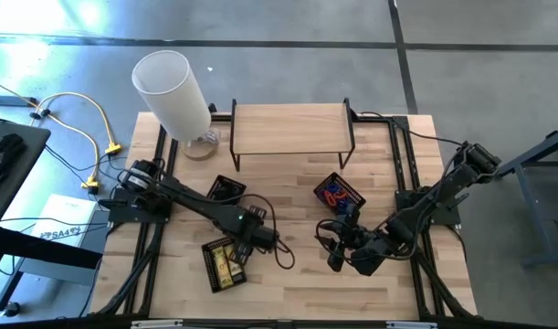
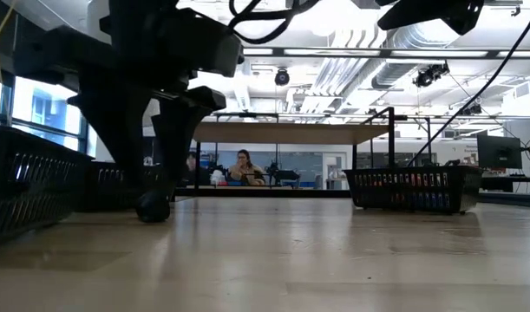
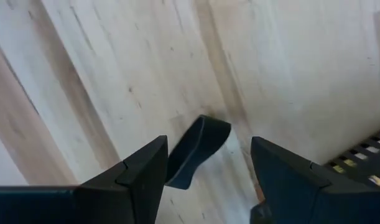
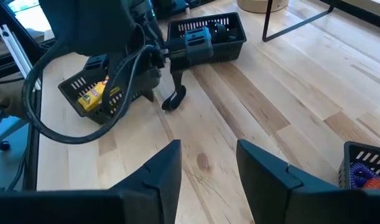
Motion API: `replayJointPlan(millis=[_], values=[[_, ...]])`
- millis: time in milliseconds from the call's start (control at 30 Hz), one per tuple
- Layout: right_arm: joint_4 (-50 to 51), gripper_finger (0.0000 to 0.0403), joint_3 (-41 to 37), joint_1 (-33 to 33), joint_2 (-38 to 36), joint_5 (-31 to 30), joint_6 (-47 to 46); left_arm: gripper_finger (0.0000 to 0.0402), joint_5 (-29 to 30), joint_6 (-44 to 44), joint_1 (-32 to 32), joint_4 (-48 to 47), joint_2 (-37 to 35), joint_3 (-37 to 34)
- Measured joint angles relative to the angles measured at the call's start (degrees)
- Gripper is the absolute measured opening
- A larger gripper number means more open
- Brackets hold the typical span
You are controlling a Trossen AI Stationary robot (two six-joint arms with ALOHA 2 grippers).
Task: Pick & Place Office Desk Supplies
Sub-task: Put the black rubber band into the top left black bin
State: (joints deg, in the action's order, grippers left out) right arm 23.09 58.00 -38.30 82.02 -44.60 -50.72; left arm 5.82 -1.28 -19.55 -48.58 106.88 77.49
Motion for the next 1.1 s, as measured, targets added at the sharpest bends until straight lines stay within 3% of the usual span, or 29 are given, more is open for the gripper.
replayJointPlan(millis=[933,1100], values=[[-1.5,0.0142,0.0,0.0,0.0,0.0,0.0,0.0222,-1.2,3.1,-0.1,0.0,3.4,-0.1],[-1.5,0.0142,0.0,0.0,0.0,0.0,0.1,0.0205,-1.2,3.0,-0.1,0.1,4.0,-0.1]])
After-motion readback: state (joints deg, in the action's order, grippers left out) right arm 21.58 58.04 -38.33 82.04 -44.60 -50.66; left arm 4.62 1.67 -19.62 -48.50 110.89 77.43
